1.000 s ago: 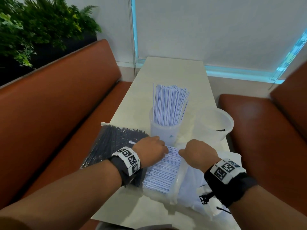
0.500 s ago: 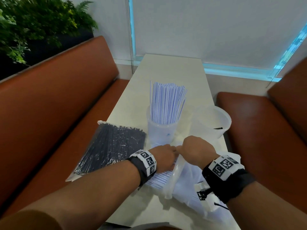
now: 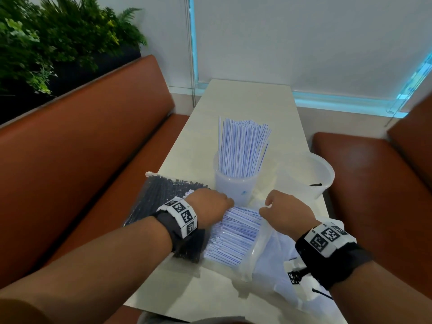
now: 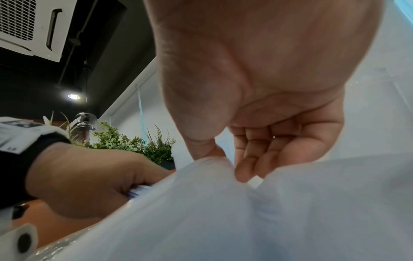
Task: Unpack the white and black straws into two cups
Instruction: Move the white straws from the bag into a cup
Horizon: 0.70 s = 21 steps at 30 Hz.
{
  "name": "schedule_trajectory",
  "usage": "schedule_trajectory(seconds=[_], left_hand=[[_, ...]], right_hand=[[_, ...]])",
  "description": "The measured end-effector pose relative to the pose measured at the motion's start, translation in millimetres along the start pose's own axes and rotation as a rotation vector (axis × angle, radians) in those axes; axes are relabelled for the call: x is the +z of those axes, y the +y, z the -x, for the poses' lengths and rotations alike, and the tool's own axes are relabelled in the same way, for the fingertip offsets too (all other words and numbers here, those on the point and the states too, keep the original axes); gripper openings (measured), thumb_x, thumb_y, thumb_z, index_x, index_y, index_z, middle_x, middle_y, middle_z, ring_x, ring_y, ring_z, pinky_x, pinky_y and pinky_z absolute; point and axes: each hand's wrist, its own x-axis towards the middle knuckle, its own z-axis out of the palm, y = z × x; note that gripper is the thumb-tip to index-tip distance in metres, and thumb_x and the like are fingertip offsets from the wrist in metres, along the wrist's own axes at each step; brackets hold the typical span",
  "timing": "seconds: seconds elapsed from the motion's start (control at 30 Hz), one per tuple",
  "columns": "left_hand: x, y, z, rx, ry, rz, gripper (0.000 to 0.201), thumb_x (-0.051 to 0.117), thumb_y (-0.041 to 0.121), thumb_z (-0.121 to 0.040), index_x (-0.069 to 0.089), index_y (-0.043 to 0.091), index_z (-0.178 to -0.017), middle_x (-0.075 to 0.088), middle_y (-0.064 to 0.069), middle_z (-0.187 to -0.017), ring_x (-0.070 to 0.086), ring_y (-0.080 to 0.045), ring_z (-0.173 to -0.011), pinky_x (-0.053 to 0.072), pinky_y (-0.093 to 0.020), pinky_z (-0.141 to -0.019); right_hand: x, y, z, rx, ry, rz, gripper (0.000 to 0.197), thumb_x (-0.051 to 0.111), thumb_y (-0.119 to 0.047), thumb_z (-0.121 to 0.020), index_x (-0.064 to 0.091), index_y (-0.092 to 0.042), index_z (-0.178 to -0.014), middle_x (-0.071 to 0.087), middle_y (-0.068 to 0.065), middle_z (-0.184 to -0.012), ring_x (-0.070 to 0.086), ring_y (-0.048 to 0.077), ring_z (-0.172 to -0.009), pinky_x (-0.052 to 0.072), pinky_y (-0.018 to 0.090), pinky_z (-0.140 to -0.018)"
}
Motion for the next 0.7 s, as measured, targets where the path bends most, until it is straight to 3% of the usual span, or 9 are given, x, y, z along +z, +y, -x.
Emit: schedule_trajectory(seconds=[0.1, 0.23, 0.3, 0.4, 0.5, 0.57, 0.67, 0.7], left_hand=[[7.1, -28.1, 17.2, -0.046, 0.070, 0.020, 0.026, 0.054, 0.031, -0.096, 0.056, 0.021, -0.119, 0.066, -0.003, -0.103, 0.065, -0.026, -0.092, 0.054, -0.040, -0.081], [18.1, -58.4, 37.0, -0.157, 0.117, 0.068, 0.008, 0.053, 0.033, -0.095, 0.052, 0.027, -0.100, 0.064, 0.003, -0.096, 0.064, -0.021, -0.087, 0.049, -0.034, -0.071], [22.7, -68.5, 45.2, -0.205, 0.136, 0.088, 0.007, 0.053, 0.031, -0.095, 0.050, 0.027, -0.100, 0.063, 0.004, -0.096, 0.064, -0.020, -0.085, 0.049, -0.034, -0.069], [23.0, -68.2, 48.9, -0.199, 0.229, 0.149, 0.013, 0.055, 0.031, -0.094, 0.055, 0.024, -0.106, 0.064, 0.003, -0.099, 0.063, -0.021, -0.086, 0.052, -0.038, -0.072], [10.2, -44.5, 38.6, -0.144, 0.304, 0.214, 0.017, 0.057, 0.032, -0.093, 0.057, 0.022, -0.107, 0.065, 0.000, -0.098, 0.064, -0.024, -0.085, 0.052, -0.040, -0.069], [-1.2, -27.6, 29.3, -0.119, 0.334, 0.225, 0.022, 0.060, 0.031, -0.091, 0.057, 0.022, -0.111, 0.065, 0.000, -0.101, 0.064, -0.024, -0.085, 0.052, -0.037, -0.068], [-11.3, -16.3, 23.4, -0.143, 0.378, 0.243, 0.029, 0.061, 0.031, -0.092, 0.055, 0.022, -0.118, 0.066, 0.000, -0.104, 0.064, -0.023, -0.088, 0.055, -0.038, -0.071], [-12.4, -12.4, 22.1, -0.143, 0.395, 0.252, 0.028, 0.061, 0.031, -0.091, 0.055, 0.021, -0.117, 0.066, -0.001, -0.102, 0.064, -0.024, -0.087, 0.054, -0.037, -0.069]], right_hand=[[0.1, 2.7, 1.2, -0.005, -0.005, -0.041, 0.016, 0.052, -0.041, -0.088, 0.053, -0.036, -0.104, 0.060, -0.014, -0.082, 0.057, 0.004, -0.076, 0.041, 0.029, -0.064], [0.8, 4.0, 1.2, 0.007, -0.029, -0.095, 0.007, 0.051, -0.036, -0.094, 0.057, -0.035, -0.097, 0.063, -0.012, -0.090, 0.060, 0.012, -0.086, 0.047, 0.032, -0.077], [-0.8, 1.9, 1.3, -0.023, 0.039, -0.186, 0.017, 0.048, -0.039, -0.098, 0.059, -0.030, -0.089, 0.066, -0.006, -0.093, 0.060, 0.016, -0.087, 0.045, 0.032, -0.077], [-9.5, -9.6, 9.6, -0.128, 0.304, -0.628, 0.044, 0.041, -0.053, -0.099, 0.066, -0.018, -0.094, 0.068, -0.004, -0.094, 0.063, 0.019, -0.093, 0.046, 0.036, -0.083], [-12.6, -29.8, 18.7, -0.148, 0.277, -0.999, 0.051, 0.041, -0.056, -0.098, 0.071, -0.018, -0.113, 0.072, -0.006, -0.109, 0.065, 0.011, -0.107, 0.047, 0.034, -0.097], [-13.5, -38.0, 22.5, -0.133, 0.251, -1.080, 0.045, 0.045, -0.048, -0.103, 0.075, -0.015, -0.102, 0.077, 0.001, -0.098, 0.071, 0.013, -0.097, 0.051, 0.032, -0.092], [-22.6, -35.3, 23.6, -0.072, 0.400, -1.243, 0.044, 0.046, -0.038, -0.104, 0.076, -0.008, -0.092, 0.077, 0.009, -0.092, 0.072, 0.022, -0.094, 0.054, 0.039, -0.092], [-24.7, -33.5, 24.0, -0.058, 0.391, -1.273, 0.045, 0.045, -0.037, -0.105, 0.076, -0.007, -0.091, 0.077, 0.010, -0.092, 0.072, 0.024, -0.094, 0.054, 0.041, -0.094]])
